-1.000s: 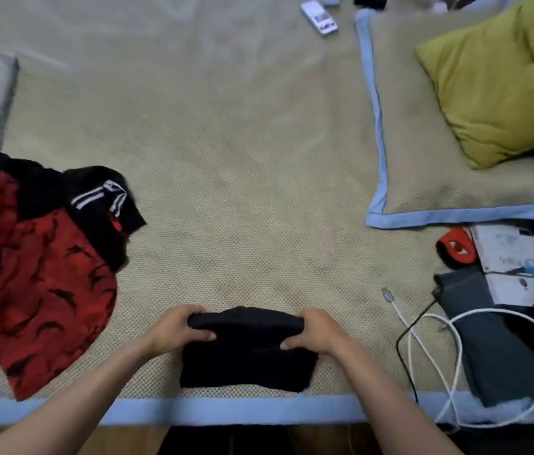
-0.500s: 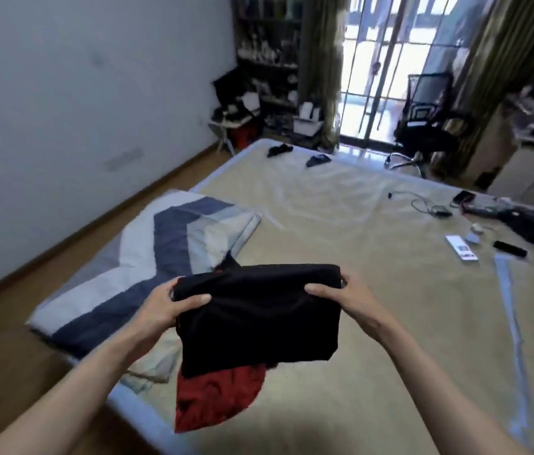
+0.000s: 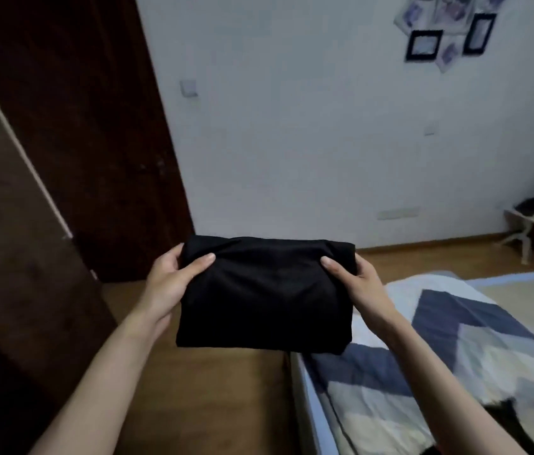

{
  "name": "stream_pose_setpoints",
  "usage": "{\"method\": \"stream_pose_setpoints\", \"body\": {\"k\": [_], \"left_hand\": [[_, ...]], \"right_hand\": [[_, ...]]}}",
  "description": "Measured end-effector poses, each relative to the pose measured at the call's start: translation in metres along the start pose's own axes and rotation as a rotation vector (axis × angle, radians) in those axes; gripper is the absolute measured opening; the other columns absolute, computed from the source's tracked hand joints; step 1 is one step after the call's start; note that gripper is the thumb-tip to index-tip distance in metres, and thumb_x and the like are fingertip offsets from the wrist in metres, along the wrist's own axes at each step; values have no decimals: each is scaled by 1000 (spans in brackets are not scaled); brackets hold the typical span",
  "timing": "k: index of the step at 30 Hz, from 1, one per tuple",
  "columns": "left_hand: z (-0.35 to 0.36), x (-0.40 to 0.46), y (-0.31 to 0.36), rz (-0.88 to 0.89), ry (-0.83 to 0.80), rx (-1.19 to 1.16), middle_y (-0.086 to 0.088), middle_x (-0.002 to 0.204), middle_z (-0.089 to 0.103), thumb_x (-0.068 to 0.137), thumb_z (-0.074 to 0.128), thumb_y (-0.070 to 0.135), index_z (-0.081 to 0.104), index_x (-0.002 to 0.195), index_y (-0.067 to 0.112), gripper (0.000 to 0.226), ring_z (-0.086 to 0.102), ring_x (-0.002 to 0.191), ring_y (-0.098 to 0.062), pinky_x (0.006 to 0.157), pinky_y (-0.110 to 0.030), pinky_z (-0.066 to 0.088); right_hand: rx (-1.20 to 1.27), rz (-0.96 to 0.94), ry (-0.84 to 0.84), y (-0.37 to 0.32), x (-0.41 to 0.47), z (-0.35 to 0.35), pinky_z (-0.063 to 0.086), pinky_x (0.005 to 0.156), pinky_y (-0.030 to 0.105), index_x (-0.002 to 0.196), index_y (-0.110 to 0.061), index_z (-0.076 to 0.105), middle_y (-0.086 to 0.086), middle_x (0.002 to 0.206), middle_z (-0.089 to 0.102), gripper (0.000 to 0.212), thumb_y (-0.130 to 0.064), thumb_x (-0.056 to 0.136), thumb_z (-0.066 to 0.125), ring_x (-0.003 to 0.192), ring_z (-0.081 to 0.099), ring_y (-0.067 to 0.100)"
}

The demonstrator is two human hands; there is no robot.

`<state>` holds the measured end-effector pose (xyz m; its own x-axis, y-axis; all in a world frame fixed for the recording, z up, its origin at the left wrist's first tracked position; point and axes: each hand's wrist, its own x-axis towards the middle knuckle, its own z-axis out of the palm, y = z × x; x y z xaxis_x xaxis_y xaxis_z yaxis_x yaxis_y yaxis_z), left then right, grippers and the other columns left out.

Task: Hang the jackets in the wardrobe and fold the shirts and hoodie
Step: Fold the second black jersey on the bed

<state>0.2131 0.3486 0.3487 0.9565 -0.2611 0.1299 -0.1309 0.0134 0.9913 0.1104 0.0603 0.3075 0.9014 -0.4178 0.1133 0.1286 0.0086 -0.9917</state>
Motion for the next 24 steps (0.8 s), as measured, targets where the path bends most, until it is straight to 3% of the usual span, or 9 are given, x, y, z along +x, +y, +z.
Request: {"method": "stream_pose_setpoints", "body": {"k": [3,7,12,15,17,20,24], "left_hand": [[-82,-7,9,7,272,41,0,107,78,87,76,22,74,110,19,23,73,102,-18,89,-35,55],[-164,-27,23,65,609,92,2,104,78,89,75,20,74,110,18,21,74,97,-14,79,-24,55],[-223,-54,35,111,983,141,0,104,78,89,75,16,73,109,17,20,74,100,-17,86,-32,56],[-242,-75,40,141,1185,260,-6,105,78,90,73,8,72,108,9,19,73,103,-25,94,-39,56],[-253,-104,50,129,1328,344,-4,105,77,90,73,10,71,110,9,20,73,101,-19,93,-35,56],[-252,-162,65,133,1564,437,-4,98,78,93,70,10,72,104,8,11,72,89,-10,79,-24,54],[-234,-246,82,128,1875,506,-6,96,78,93,71,15,73,102,9,11,72,89,-13,83,-33,55]], "right_hand": [[9,-14,-211,-1,48,98,57,92,31,116,-12,71,1,110,78,25,-24,94,72,105,73,15],[62,-18,-481,-7,90,227,60,85,28,114,-12,71,1,107,78,24,-26,94,71,102,74,16],[112,9,-811,-13,122,353,61,84,37,111,-20,72,-1,104,79,20,-27,92,73,97,75,19],[147,4,-986,-16,133,418,61,75,30,110,-20,73,-3,101,79,20,-24,90,73,95,76,19],[177,5,-1134,-22,119,464,60,66,21,107,-22,73,-9,95,80,18,-24,89,72,90,76,14],[191,45,-1394,-31,67,521,63,68,25,106,-24,73,-7,98,79,25,-31,82,74,89,76,14],[240,74,-1640,-44,-27,563,60,69,21,105,-19,74,-3,99,80,19,-24,86,74,92,75,16]]}}
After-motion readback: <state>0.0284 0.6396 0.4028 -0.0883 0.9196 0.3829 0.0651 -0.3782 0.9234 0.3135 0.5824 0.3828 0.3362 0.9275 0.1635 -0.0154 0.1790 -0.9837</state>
